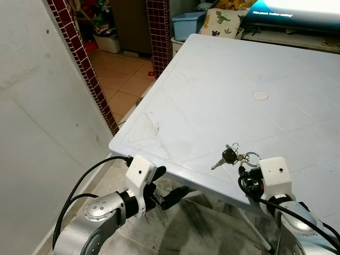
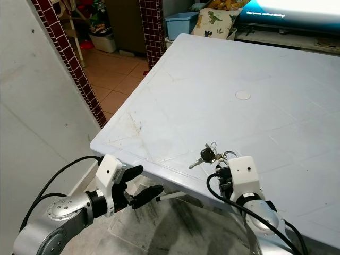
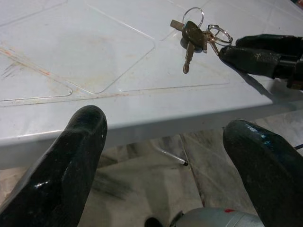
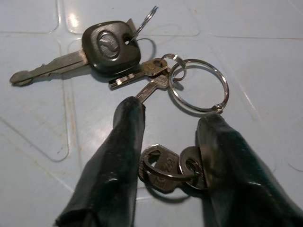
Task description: Hang keys on a hook
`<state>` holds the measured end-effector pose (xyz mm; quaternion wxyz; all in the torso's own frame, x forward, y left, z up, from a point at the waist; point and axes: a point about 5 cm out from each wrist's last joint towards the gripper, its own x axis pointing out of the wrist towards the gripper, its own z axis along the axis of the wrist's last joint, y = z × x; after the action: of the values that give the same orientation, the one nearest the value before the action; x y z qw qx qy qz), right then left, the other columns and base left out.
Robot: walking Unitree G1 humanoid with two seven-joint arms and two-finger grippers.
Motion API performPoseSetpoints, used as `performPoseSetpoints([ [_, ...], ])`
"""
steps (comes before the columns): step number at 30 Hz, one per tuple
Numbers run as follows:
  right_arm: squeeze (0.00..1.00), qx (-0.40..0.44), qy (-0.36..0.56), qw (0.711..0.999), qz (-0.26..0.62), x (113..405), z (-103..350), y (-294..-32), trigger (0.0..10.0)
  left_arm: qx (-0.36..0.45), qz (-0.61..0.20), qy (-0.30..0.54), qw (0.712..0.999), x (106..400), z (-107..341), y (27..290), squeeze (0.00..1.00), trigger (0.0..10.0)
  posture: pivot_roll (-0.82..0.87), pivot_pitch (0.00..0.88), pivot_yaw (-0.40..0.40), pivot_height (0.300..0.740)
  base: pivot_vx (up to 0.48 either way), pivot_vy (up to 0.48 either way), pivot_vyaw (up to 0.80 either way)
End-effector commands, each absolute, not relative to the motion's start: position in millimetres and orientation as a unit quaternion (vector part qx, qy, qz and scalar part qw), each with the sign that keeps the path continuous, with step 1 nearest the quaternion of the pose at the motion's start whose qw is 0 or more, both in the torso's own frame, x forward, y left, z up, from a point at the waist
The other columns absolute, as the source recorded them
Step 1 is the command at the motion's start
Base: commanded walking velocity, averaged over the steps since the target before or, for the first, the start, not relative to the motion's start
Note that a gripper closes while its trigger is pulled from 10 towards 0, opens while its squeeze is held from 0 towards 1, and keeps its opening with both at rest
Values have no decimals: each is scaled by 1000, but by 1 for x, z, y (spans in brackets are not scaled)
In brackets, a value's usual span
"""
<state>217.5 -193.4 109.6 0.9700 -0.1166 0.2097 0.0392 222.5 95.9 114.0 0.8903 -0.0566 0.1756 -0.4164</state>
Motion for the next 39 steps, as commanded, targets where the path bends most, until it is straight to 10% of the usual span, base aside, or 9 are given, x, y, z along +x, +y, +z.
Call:
performPoseSetpoints([
  [1,0,-116,285,951,36,204,84,-197,0,-51,-415,173,892,223,116,96,0,10000,-20,105,72,740,0,0,0],
  [19,0,-135,239,961,-41,217,96,-207,0,-50,-360,138,921,238,122,103,0,10000,-21,103,68,740,0,0,0],
  [39,0,-227,-41,972,-50,262,186,-180,0,-40,-305,83,948,256,129,103,0,10000,-42,65,59,740,0,0,0],
])
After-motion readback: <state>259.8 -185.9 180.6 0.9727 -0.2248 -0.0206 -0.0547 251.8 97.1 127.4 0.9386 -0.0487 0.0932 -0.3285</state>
